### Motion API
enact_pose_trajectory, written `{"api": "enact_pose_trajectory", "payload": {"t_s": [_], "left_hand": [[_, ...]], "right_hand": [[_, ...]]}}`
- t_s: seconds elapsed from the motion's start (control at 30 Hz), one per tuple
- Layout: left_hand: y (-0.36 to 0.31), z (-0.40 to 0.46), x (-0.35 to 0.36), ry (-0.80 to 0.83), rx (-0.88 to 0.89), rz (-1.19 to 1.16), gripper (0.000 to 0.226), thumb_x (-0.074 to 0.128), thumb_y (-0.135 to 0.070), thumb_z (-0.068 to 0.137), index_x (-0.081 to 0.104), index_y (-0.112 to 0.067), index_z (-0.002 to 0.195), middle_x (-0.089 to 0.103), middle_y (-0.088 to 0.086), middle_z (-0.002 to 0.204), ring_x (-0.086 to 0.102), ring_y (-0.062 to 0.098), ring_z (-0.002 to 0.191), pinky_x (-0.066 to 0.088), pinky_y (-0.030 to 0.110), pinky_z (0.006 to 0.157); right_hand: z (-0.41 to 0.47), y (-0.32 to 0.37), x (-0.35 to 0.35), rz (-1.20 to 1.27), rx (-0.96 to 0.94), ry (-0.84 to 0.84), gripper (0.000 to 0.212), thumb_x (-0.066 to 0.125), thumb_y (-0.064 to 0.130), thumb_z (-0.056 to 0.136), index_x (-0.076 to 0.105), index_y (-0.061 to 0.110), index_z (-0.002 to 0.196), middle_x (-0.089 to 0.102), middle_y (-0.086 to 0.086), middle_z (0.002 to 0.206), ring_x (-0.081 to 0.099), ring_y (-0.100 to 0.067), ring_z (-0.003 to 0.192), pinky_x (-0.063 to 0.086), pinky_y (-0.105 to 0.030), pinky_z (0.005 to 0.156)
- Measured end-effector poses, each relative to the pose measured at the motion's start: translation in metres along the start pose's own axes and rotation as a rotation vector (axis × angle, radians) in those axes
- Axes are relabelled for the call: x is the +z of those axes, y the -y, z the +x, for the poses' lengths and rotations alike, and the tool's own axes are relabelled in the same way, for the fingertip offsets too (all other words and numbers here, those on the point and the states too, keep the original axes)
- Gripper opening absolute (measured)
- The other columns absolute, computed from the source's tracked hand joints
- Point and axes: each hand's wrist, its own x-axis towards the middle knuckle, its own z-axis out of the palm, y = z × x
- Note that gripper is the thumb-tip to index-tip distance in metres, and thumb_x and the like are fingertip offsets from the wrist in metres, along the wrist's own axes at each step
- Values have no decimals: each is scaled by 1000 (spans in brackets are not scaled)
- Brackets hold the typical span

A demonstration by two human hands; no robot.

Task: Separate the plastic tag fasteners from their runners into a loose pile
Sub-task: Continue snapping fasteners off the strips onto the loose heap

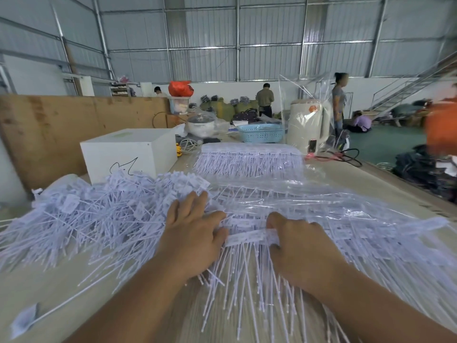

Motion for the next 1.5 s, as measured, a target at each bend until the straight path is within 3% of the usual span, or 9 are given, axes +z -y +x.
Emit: {"api": "enact_pose_trajectory", "payload": {"t_s": [0.13,0.43,0.57,0.7,0.83,1.07,1.23,1.37,1.5], "left_hand": [[-1,-4,-6,-108,55,-146,36,40,-33,101,52,-47,132,7,-8,163,-6,12,147,-7,35,117],[-14,-7,-17,-260,19,-376,20,62,-29,92,73,-30,109,45,-15,140,31,11,133,17,26,108],[-13,-12,-34,-283,-82,-743,10,65,-31,90,73,-32,83,64,-17,90,58,0,88,45,25,77],[-29,-19,-43,-93,-136,-1035,57,39,-74,82,68,-27,69,69,0,67,57,9,56,41,24,59],[-39,-21,-45,-42,-121,-1103,58,47,-74,82,63,-20,70,69,1,64,54,8,50,40,16,50],[-40,-24,-44,-313,-126,-1117,34,45,-16,99,68,-27,76,60,2,57,44,13,46,34,22,42],[-43,-25,-47,-333,-143,-1144,30,46,-22,97,67,-33,78,60,-4,57,41,16,47,33,28,43],[-39,-29,-51,-167,-34,-1065,11,64,-34,83,61,-25,78,57,8,57,42,22,48,35,28,49],[-35,-26,-55,-114,-13,-1042,15,71,-42,78,69,-27,76,67,3,66,55,30,57,41,24,56]], "right_hand": [[-1,2,-2,-42,-58,-134,20,42,24,94,47,29,113,46,7,59,47,-19,62,36,-33,88],[-6,8,-12,-74,-160,-433,22,71,5,72,56,15,60,49,3,45,44,-25,62,42,-36,66],[-8,7,-15,-29,-215,-395,8,70,11,77,67,14,71,56,1,72,48,-25,75,37,-33,70],[-6,5,-13,34,-284,-241,4,58,15,88,61,14,90,62,-1,83,51,-25,79,42,-36,74],[-7,2,-14,73,-375,-187,3,59,16,90,58,14,89,57,1,75,51,-23,69,41,-34,68],[-4,-5,-19,291,-306,-101,17,46,44,97,50,28,95,52,10,73,48,-7,62,36,-22,55],[-6,-6,-25,175,-242,-86,32,40,51,96,36,29,73,43,9,59,43,-10,53,25,-19,57],[-9,-2,-28,-65,-319,-195,33,39,48,98,62,25,97,59,13,68,54,-14,62,40,-35,89],[-11,-4,-29,-110,-378,-290,41,38,47,93,69,20,96,60,10,62,58,-17,57,47,-39,75]]}}
